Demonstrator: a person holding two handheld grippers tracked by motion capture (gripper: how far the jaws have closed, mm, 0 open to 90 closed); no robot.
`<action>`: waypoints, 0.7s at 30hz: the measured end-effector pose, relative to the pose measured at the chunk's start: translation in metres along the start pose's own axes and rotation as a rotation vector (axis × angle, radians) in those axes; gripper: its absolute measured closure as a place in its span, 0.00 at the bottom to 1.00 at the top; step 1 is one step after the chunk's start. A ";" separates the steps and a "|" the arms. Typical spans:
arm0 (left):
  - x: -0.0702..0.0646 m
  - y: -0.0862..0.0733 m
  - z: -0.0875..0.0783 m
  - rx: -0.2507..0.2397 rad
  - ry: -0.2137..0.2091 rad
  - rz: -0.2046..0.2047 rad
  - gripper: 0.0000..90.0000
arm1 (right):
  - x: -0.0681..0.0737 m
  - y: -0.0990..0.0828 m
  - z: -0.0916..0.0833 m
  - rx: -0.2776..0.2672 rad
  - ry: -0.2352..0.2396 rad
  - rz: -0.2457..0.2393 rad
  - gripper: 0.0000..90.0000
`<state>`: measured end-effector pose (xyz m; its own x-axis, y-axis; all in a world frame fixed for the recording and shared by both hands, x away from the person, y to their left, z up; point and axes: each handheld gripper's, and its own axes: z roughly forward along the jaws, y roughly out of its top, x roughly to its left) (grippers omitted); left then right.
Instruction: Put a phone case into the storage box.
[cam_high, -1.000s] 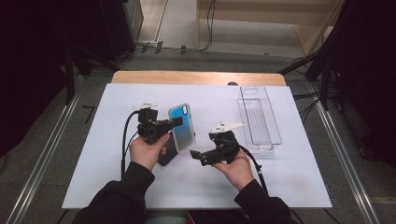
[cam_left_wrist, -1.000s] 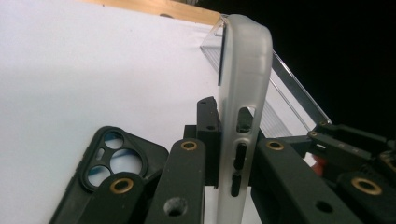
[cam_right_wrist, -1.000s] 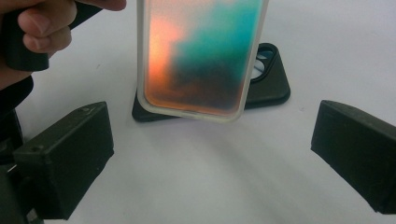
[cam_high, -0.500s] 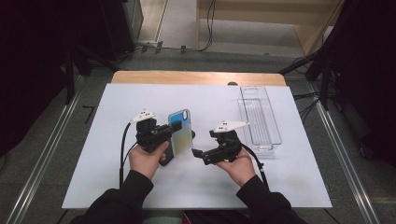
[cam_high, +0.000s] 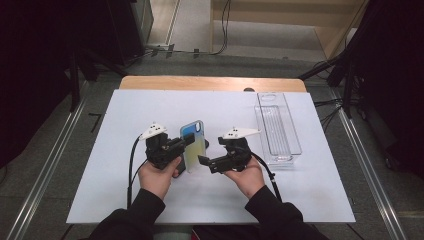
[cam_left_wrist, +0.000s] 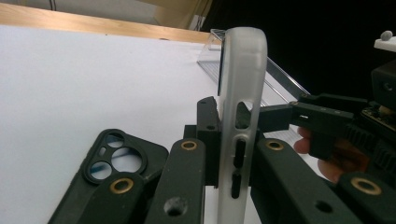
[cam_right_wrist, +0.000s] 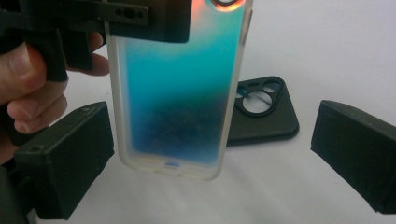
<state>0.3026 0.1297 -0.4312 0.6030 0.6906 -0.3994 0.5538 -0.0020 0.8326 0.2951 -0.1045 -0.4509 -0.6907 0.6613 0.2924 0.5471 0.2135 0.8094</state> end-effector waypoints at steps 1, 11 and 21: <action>-0.001 0.000 0.000 0.001 -0.001 -0.003 0.95 | 0.002 0.001 0.001 -0.002 -0.015 0.004 0.00; -0.009 -0.005 0.005 0.021 -0.003 0.007 0.95 | 0.016 0.002 0.011 0.005 -0.056 0.033 0.00; -0.017 -0.006 0.007 0.026 -0.020 0.013 0.95 | 0.018 0.003 0.013 -0.010 -0.042 0.072 0.00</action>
<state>0.2929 0.1126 -0.4320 0.6217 0.6754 -0.3966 0.5606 -0.0301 0.8276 0.2904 -0.0830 -0.4501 -0.6288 0.7046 0.3288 0.5902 0.1572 0.7918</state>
